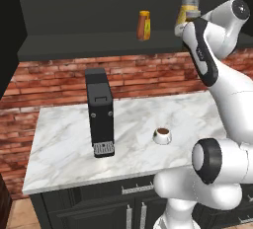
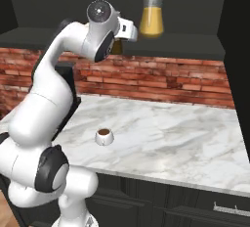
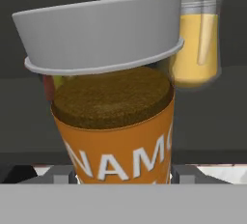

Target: Pick the cinnamon and honey bottle from the cabinet and place them next to the mug.

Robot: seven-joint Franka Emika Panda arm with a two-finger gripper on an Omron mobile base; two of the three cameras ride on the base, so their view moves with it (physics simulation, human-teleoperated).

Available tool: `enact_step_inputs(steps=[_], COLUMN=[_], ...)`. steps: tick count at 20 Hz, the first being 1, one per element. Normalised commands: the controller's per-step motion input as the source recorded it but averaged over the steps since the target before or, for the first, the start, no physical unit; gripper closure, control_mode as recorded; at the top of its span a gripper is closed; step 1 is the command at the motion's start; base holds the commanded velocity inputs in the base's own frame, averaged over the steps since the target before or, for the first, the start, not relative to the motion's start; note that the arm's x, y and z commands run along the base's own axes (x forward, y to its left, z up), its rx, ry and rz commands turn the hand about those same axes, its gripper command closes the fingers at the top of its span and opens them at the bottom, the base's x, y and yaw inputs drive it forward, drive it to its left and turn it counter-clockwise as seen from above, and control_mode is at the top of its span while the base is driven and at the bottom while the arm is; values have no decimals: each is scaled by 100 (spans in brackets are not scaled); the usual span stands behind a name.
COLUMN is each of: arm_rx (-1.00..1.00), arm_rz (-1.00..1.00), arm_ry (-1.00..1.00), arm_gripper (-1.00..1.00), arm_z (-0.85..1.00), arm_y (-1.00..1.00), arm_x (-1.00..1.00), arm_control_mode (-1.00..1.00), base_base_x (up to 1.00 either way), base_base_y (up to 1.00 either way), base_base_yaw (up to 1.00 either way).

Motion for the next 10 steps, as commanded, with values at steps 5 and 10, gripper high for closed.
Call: enact_step_inputs(steps=[5,10], arm_rx=[0,0], arm_rz=[20,27], arm_ry=[0,0], arm_gripper=[100,100], arm_z=[-4,-6], arm_y=[0,0], arm_x=[-82,-73], arm_control_mode=[-100,-100], base_base_x=[0,0], base_base_y=[0,0], base_base_yaw=[0,0])
